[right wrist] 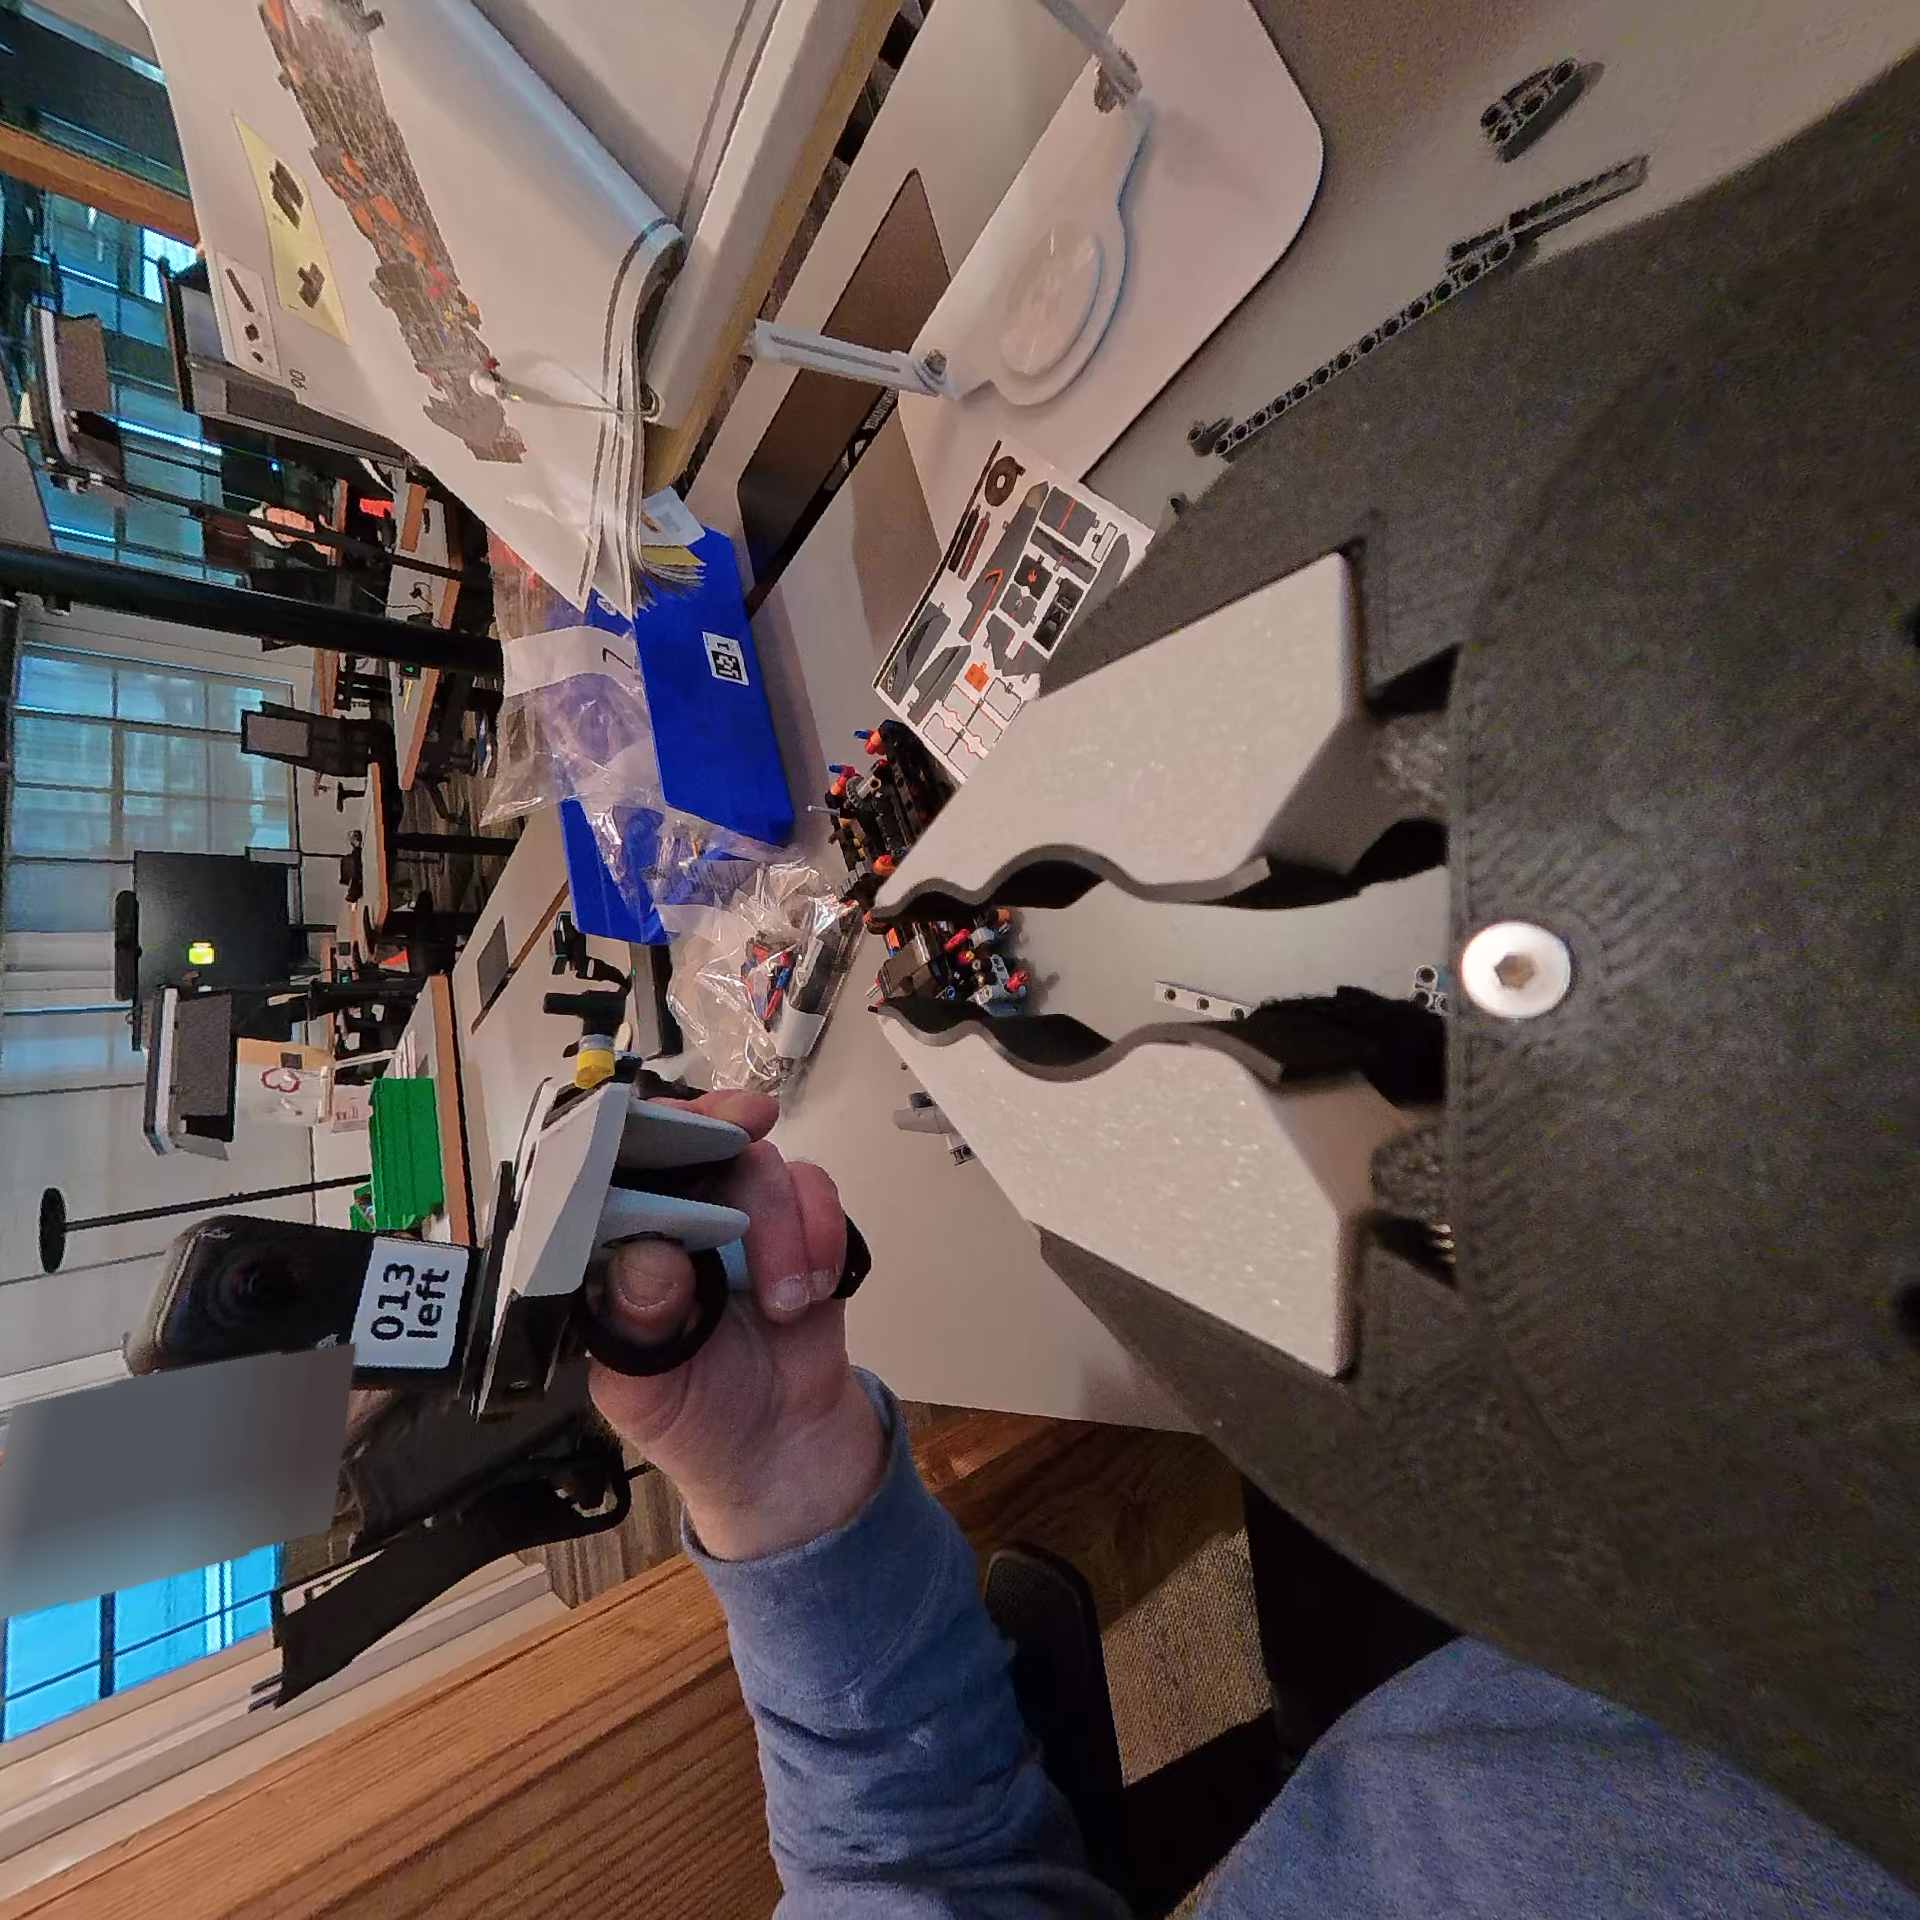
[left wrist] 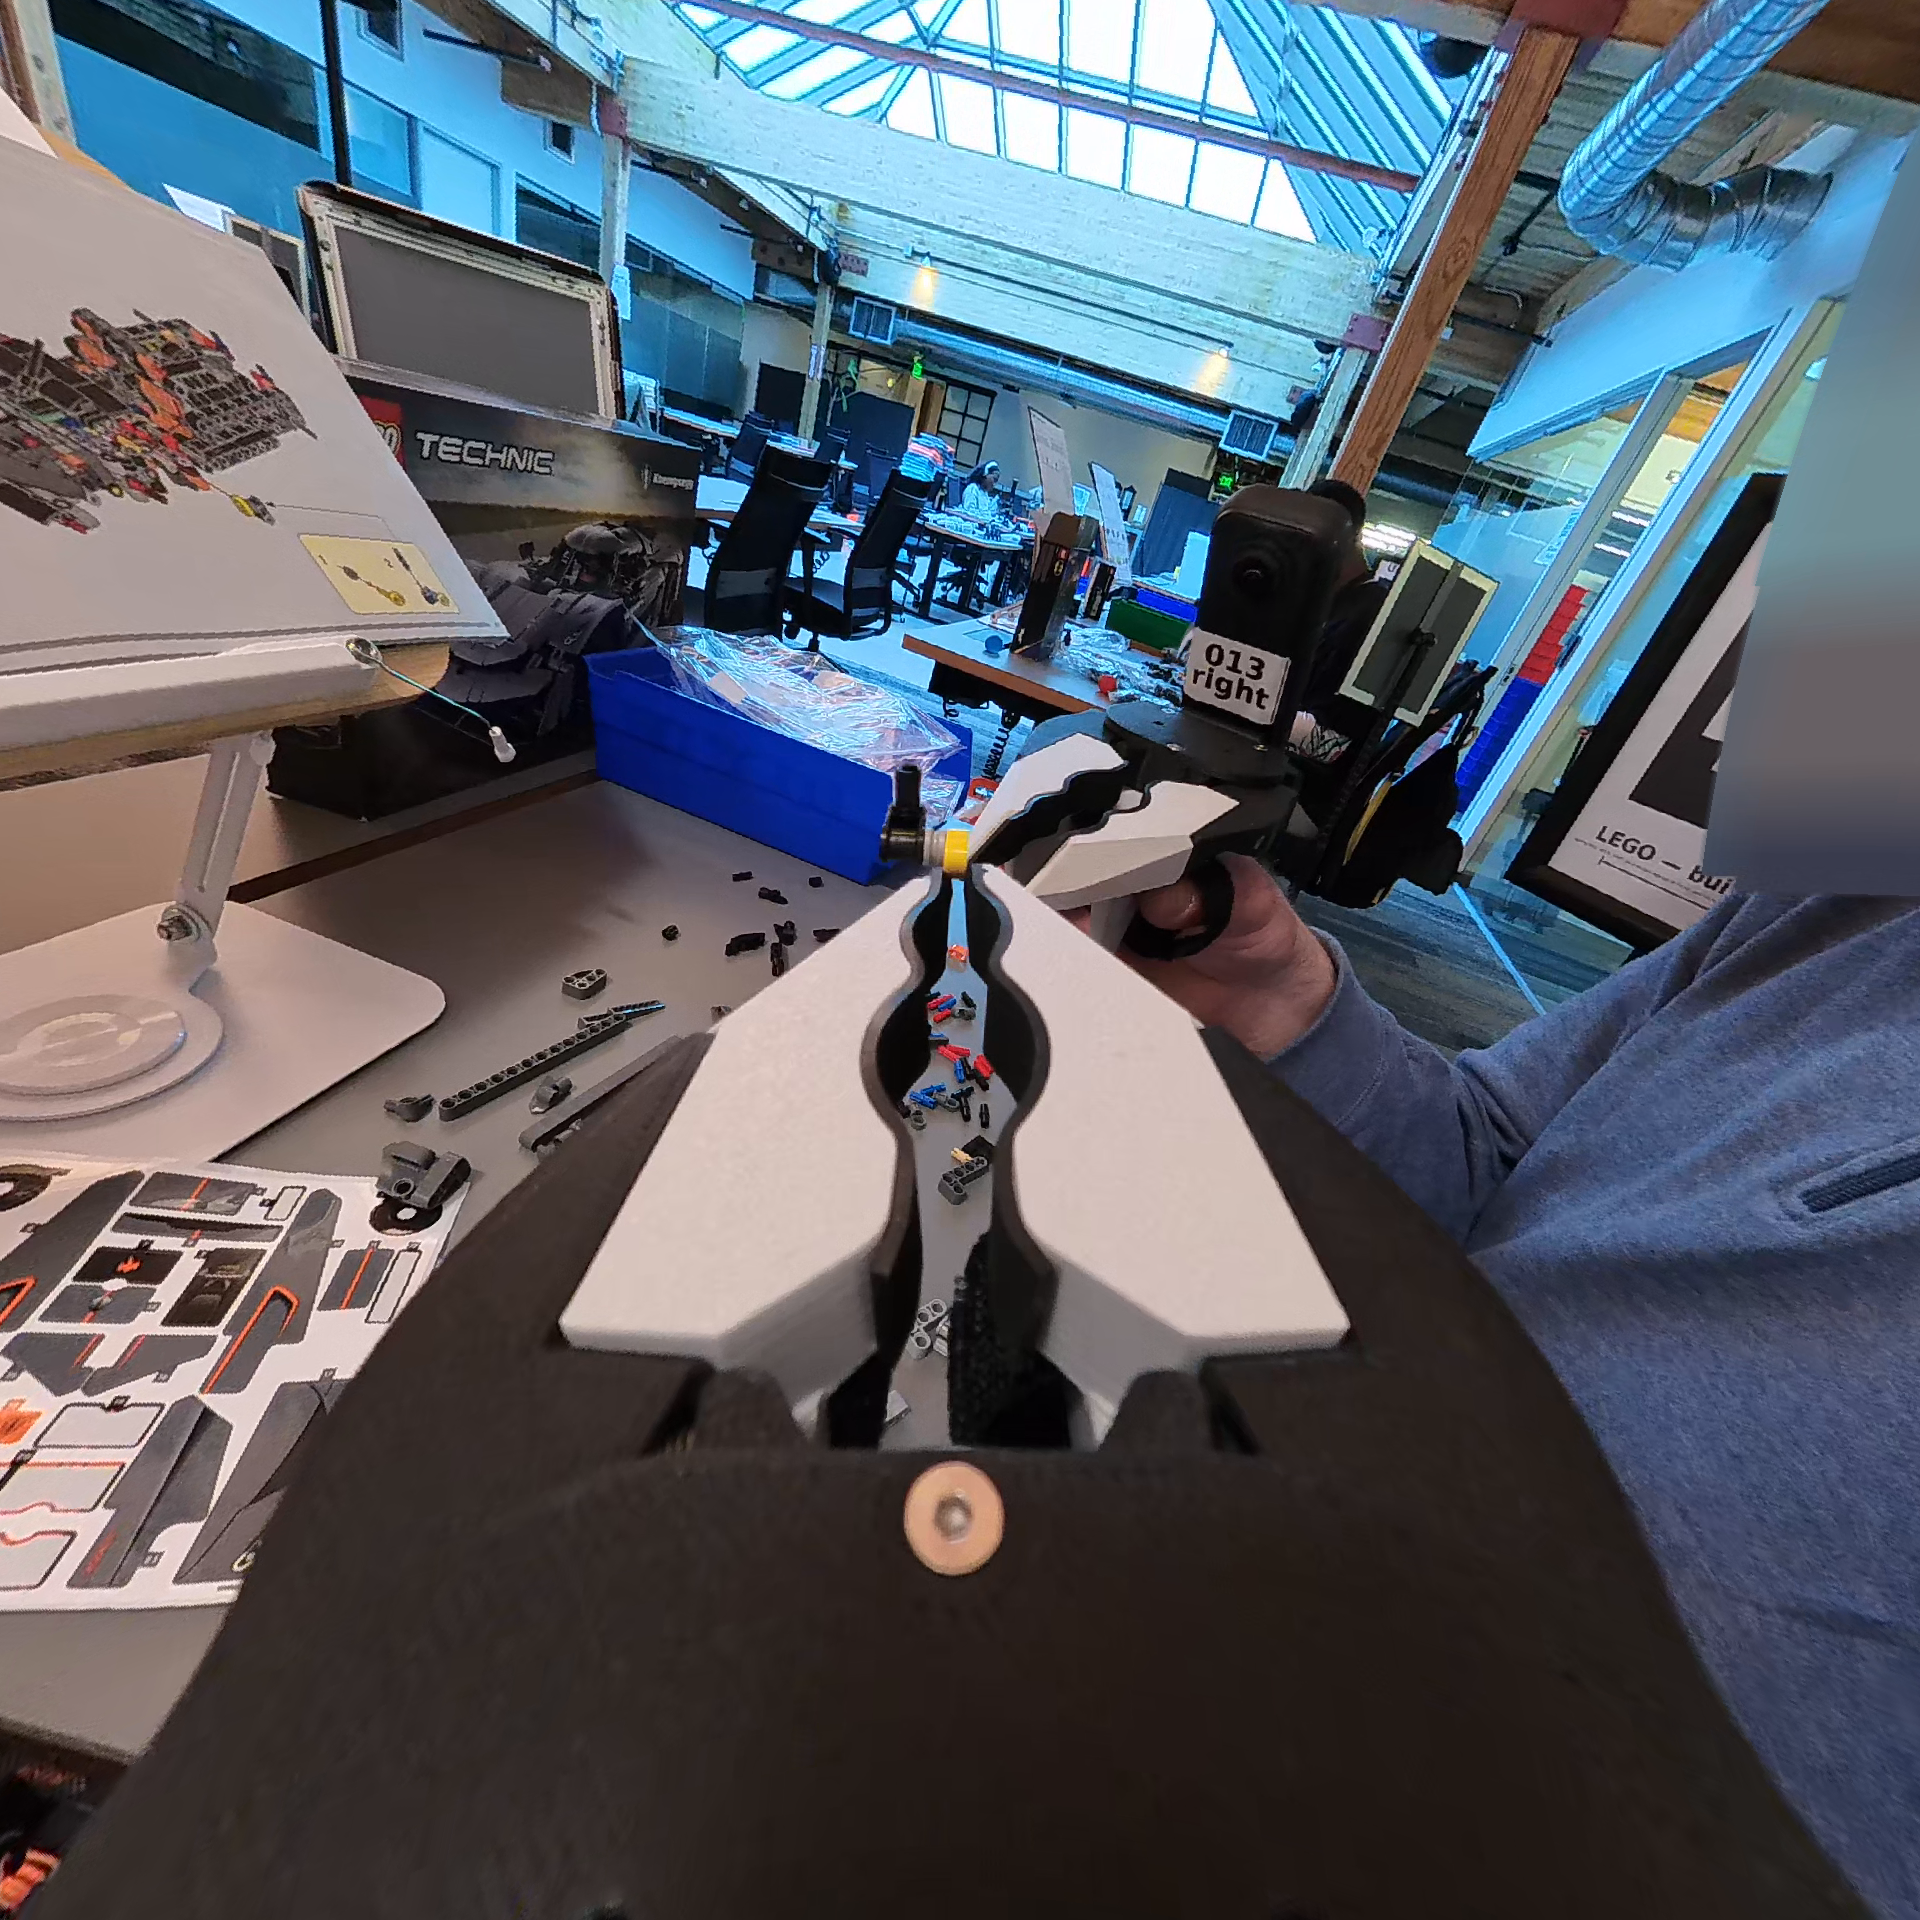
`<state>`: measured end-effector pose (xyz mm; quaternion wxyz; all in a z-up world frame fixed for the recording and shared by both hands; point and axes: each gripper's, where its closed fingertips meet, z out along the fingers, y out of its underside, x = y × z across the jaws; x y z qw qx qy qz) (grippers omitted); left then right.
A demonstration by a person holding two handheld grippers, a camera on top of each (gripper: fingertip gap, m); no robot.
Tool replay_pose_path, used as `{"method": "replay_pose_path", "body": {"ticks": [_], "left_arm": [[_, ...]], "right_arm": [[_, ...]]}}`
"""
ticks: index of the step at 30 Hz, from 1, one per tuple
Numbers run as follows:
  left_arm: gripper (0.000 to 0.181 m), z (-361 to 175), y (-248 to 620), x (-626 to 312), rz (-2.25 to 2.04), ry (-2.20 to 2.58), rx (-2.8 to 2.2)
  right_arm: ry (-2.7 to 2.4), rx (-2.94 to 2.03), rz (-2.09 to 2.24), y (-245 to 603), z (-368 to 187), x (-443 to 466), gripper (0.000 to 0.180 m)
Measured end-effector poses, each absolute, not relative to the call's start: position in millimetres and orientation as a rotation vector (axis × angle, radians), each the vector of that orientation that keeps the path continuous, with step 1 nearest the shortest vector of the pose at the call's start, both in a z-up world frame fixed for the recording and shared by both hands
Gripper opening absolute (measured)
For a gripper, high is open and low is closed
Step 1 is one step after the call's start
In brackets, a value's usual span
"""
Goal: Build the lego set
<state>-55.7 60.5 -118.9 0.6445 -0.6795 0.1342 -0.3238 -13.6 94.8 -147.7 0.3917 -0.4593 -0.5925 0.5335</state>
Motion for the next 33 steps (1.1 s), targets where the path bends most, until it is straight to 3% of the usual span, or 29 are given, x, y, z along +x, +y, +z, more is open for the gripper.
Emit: {"method": "replay_pose_path", "body": {"ticks": [33], "left_arm": [[0.001,-115.1,79.7,-20.4,-0.957,0.578,-1.596]], "right_arm": [[-1.502,-1.210,1.066,82.4,-132.8,-9.8,0.020]]}}
